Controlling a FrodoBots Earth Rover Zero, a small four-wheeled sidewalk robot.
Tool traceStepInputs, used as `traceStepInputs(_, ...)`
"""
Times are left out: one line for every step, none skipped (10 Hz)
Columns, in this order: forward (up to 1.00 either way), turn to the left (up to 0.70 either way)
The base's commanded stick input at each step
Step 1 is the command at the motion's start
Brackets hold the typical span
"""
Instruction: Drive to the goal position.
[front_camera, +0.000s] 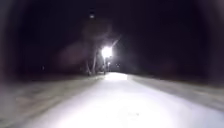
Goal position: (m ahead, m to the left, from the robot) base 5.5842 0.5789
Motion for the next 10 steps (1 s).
traceStepInputs(0.70, 0.00)
traceStepInputs(0.70, 0.00)
traceStepInputs(0.70, 0.00)
traceStepInputs(0.70, 0.00)
traceStepInputs(0.70, 0.00)
traceStepInputs(0.70, 0.00)
traceStepInputs(0.70, 0.00)
traceStepInputs(0.70, 0.00)
traceStepInputs(0.70, 0.00)
traceStepInputs(0.70, 0.00)
